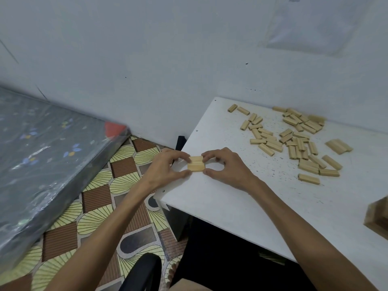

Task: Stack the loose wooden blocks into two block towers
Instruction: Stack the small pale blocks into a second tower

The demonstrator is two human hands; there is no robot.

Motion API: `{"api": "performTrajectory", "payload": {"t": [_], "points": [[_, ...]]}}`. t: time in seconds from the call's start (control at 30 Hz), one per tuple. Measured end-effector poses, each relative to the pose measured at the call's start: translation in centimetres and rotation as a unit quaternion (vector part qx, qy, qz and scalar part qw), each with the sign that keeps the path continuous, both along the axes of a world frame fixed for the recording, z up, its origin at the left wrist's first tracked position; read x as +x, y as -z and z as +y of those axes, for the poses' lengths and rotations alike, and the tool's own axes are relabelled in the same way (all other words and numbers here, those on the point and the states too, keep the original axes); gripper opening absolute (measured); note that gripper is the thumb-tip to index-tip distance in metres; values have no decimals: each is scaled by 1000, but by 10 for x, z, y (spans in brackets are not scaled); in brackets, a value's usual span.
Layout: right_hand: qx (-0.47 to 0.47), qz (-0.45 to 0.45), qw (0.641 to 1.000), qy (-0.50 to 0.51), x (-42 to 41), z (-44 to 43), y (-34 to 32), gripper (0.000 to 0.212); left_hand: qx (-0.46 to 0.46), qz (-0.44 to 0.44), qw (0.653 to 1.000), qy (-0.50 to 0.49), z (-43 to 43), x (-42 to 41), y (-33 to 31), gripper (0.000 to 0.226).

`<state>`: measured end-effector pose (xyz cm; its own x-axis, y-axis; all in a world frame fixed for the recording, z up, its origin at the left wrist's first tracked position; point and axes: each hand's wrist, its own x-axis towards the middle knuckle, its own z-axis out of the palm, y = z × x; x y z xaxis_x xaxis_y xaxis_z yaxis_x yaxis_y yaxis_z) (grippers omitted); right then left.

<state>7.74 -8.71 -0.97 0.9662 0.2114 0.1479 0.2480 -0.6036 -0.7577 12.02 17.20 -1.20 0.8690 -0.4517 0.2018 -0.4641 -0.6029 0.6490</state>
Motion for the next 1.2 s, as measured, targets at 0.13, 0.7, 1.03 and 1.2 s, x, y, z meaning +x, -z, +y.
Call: {"api": "performTrajectory", "payload": {"t": [0.13,0.7,1.03,1.2], "points": [[11,-10,1000,3,1,0,4,25,6,-16,1000,9,-1,0,1,29],[34,22,999,20,3,-1,8,29,20,-10,1000,-22,-3,-2,-5,47],[12,42,999,24,0,-3,2,51,61,-4,998,-10,-7,-1,-13,64],[19,40,999,25,-3,-4,-1,53,75,9,997,-13,-6,-1,-15,68]]}}
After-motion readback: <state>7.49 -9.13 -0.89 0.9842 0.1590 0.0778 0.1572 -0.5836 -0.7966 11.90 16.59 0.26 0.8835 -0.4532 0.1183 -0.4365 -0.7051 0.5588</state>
